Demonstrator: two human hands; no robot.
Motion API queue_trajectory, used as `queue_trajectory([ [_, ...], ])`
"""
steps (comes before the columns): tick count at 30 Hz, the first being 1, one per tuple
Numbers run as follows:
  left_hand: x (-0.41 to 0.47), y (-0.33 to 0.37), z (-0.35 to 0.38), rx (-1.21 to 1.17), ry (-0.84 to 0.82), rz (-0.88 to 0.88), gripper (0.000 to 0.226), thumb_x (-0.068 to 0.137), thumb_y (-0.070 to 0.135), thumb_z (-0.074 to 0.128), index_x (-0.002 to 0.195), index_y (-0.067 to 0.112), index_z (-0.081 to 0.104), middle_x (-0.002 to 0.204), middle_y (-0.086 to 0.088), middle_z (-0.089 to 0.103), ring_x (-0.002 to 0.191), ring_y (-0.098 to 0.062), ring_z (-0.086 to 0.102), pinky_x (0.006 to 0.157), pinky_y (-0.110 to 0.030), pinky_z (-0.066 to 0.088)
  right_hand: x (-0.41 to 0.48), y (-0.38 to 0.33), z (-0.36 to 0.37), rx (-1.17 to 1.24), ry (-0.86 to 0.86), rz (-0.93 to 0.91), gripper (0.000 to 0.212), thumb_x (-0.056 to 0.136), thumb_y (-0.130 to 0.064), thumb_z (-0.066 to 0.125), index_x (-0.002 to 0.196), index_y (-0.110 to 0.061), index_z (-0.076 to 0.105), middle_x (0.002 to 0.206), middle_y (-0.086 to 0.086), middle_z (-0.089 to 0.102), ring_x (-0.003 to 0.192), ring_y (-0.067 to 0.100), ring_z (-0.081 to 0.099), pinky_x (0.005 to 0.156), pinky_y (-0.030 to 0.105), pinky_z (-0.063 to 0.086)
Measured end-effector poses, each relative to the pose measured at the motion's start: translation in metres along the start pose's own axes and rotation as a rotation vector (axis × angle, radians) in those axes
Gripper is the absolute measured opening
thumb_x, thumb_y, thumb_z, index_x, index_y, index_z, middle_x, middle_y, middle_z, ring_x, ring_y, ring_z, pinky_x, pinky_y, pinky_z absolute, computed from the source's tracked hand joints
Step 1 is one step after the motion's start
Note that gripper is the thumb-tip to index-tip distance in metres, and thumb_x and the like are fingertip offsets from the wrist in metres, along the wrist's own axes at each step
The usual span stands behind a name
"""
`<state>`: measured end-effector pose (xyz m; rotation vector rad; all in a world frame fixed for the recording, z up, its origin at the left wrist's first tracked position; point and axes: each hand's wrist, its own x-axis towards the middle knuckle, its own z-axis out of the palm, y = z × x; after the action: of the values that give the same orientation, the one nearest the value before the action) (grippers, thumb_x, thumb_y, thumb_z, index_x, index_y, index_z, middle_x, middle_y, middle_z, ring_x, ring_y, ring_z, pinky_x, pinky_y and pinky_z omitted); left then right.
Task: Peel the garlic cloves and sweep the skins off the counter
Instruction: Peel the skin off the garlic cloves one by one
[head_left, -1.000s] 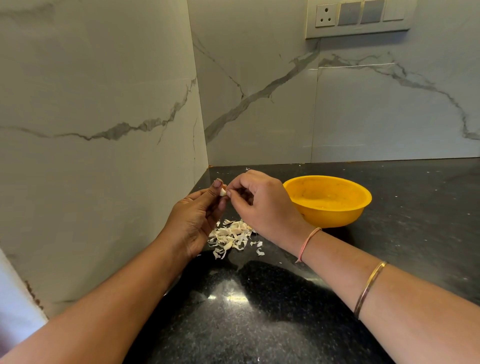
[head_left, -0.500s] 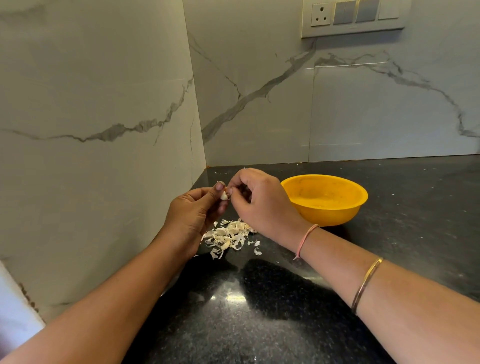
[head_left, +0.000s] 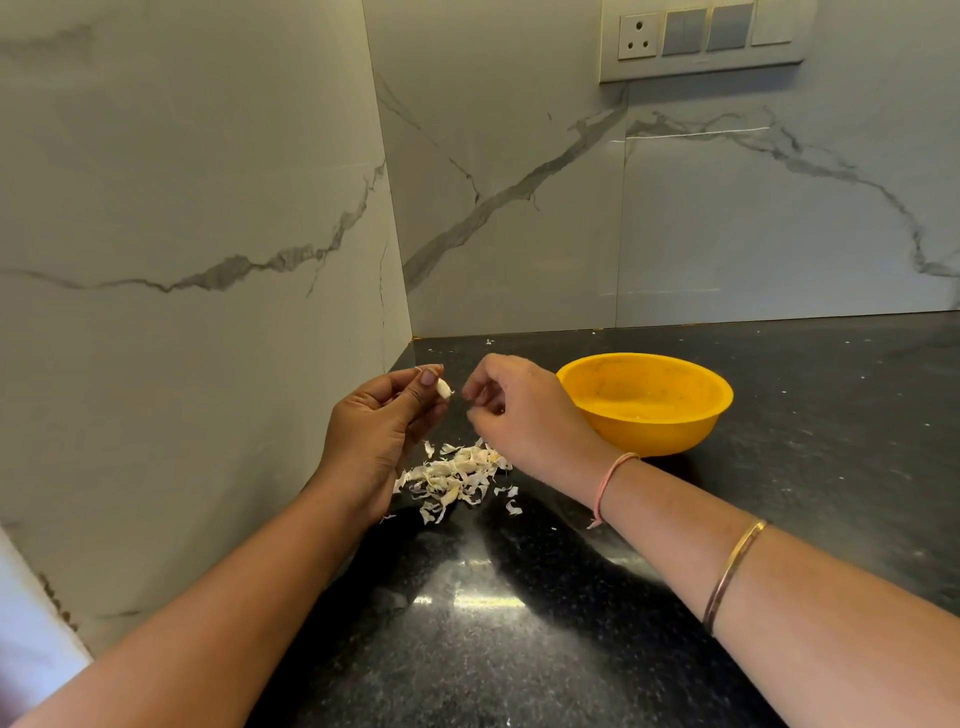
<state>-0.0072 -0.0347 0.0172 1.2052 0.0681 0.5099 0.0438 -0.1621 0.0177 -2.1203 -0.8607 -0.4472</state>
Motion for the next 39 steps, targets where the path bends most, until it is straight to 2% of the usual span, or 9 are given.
queue_trajectory([
  [3, 0.001, 0.0004, 0.0001, -0.023, 0.016, 0.004, 0.009, 0.081, 0.005, 0.062, 0.086, 0.007, 0.068, 0.071, 0.001, 0.072, 0.067, -0.006, 0.067, 0.062, -0.014, 0.053, -0.0001, 0.0015, 0.002, 0.128, -0.009, 0.08, 0.006, 0.088, -0.006, 0.057, 0.091, -0.009, 0.061, 0.085, 0.006, 0.066, 0.075, 0.016, 0.066, 0.069, 0.032, 0.056],
  [7, 0.0012, 0.0002, -0.0009, -0.03, 0.021, 0.009, 0.009, 0.08, 0.003, 0.062, 0.085, 0.006, 0.068, 0.072, -0.001, 0.072, 0.069, -0.007, 0.068, 0.062, -0.014, 0.053, -0.0012, -0.0053, -0.0019, 0.302, -0.043, 0.16, 0.026, 0.096, -0.024, 0.05, 0.085, -0.003, 0.061, 0.064, 0.005, 0.066, 0.049, 0.009, 0.064, 0.052, 0.026, 0.057],
  [11, 0.0005, 0.0002, -0.0013, -0.02, 0.015, 0.0, 0.009, 0.079, 0.002, 0.063, 0.085, 0.005, 0.068, 0.076, -0.003, 0.072, 0.073, -0.009, 0.068, 0.064, -0.014, 0.054, -0.003, -0.0074, 0.0012, 0.352, -0.037, 0.158, 0.024, 0.093, -0.03, 0.055, 0.089, -0.006, 0.061, 0.071, 0.008, 0.068, 0.06, 0.017, 0.068, 0.062, 0.032, 0.059],
  [17, -0.001, 0.0009, 0.0019, -0.01, 0.001, -0.001, 0.006, 0.08, 0.003, 0.062, 0.084, 0.006, 0.066, 0.07, 0.0, 0.072, 0.07, -0.008, 0.069, 0.064, -0.015, 0.055, -0.0029, -0.0046, 0.0047, 0.436, -0.031, 0.136, 0.015, 0.084, -0.018, 0.069, 0.094, -0.01, 0.062, 0.08, 0.007, 0.07, 0.068, 0.02, 0.069, 0.066, 0.037, 0.059],
  [20, -0.0027, 0.0006, 0.0025, 0.01, -0.024, 0.005, 0.007, 0.082, 0.003, 0.061, 0.086, 0.005, 0.066, 0.072, -0.002, 0.072, 0.07, -0.009, 0.069, 0.066, -0.017, 0.056, -0.0019, -0.004, 0.0052, 0.454, 0.0, 0.131, 0.011, 0.083, -0.01, 0.068, 0.092, -0.008, 0.062, 0.08, 0.007, 0.068, 0.068, 0.018, 0.067, 0.065, 0.035, 0.059],
  [23, -0.0044, 0.0001, 0.002, 0.076, -0.063, 0.026, 0.007, 0.082, 0.002, 0.062, 0.087, 0.005, 0.066, 0.077, -0.004, 0.072, 0.074, -0.012, 0.07, 0.068, -0.018, 0.055, 0.0006, -0.0021, 0.0024, 0.459, 0.067, 0.125, 0.006, 0.085, -0.008, 0.066, 0.091, -0.009, 0.065, 0.075, 0.005, 0.067, 0.068, 0.021, 0.068, 0.067, 0.041, 0.059],
  [27, -0.0054, -0.0018, 0.001, 0.239, -0.106, 0.063, 0.011, 0.084, 0.004, 0.064, 0.09, 0.012, 0.068, 0.082, -0.003, 0.074, 0.079, -0.012, 0.071, 0.067, -0.018, 0.054, 0.002, -0.0007, -0.0014, 0.502, 0.083, 0.142, 0.01, 0.086, -0.005, 0.064, 0.095, -0.006, 0.067, 0.083, 0.008, 0.069, 0.075, 0.023, 0.069, 0.071, 0.042, 0.059],
  [34, -0.006, -0.0025, 0.0015, 0.312, -0.061, 0.094, 0.007, 0.084, 0.007, 0.065, 0.089, 0.011, 0.068, 0.084, -0.006, 0.072, 0.076, -0.013, 0.069, 0.066, -0.019, 0.055, -0.0006, -0.0013, -0.0016, 0.575, 0.038, 0.166, 0.01, 0.088, -0.009, 0.062, 0.096, -0.007, 0.068, 0.086, 0.009, 0.068, 0.081, 0.021, 0.068, 0.072, 0.035, 0.059],
  [39, -0.0062, -0.0021, 0.0013, 0.342, -0.009, 0.118, 0.003, 0.083, 0.008, 0.067, 0.083, 0.011, 0.068, 0.079, -0.007, 0.071, 0.07, -0.013, 0.069, 0.063, -0.018, 0.054, -0.0013, -0.0012, 0.0034, 0.465, 0.059, 0.088, 0.012, 0.086, -0.009, 0.064, 0.097, -0.01, 0.069, 0.089, 0.009, 0.069, 0.084, 0.021, 0.067, 0.076, 0.038, 0.058],
])
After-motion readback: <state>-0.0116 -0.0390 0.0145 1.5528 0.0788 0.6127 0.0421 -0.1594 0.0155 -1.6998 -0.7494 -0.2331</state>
